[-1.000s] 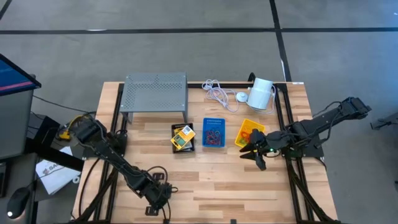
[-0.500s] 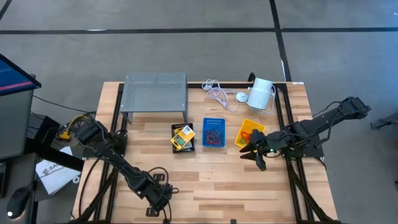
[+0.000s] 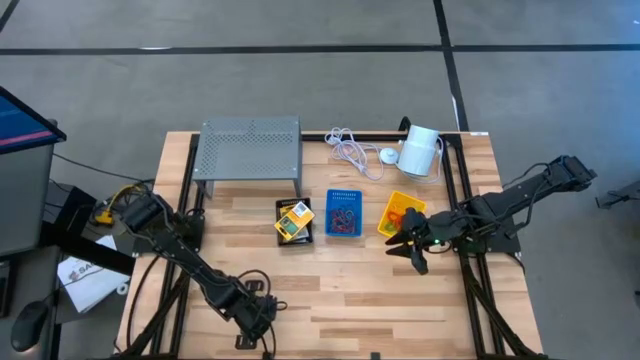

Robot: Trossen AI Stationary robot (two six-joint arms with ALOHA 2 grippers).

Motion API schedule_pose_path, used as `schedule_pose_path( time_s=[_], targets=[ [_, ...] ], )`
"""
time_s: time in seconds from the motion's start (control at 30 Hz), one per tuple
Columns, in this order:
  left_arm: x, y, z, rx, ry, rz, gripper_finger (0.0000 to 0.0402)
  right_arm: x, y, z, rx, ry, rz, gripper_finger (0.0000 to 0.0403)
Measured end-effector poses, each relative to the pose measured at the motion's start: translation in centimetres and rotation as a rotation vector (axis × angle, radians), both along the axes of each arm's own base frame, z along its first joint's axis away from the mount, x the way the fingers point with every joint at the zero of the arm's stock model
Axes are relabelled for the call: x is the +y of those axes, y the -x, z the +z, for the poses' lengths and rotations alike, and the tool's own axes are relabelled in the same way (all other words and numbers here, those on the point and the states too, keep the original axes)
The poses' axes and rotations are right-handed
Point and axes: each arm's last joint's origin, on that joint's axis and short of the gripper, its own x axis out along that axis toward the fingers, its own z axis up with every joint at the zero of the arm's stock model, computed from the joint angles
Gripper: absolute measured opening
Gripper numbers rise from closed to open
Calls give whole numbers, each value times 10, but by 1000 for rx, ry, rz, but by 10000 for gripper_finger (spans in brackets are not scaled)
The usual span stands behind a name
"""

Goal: Pick & Place Office Desk Supplies
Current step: Put the blue rubber band into the blue basket

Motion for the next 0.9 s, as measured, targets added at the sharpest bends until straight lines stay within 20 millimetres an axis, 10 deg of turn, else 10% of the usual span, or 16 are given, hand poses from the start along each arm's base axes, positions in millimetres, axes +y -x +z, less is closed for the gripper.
schedule_pose_path(
  time_s=[0.9],
  targets=[
    [-5,-7,-10,22,-50,-85,102,0,0,0,1,0,0,132]
  ],
)
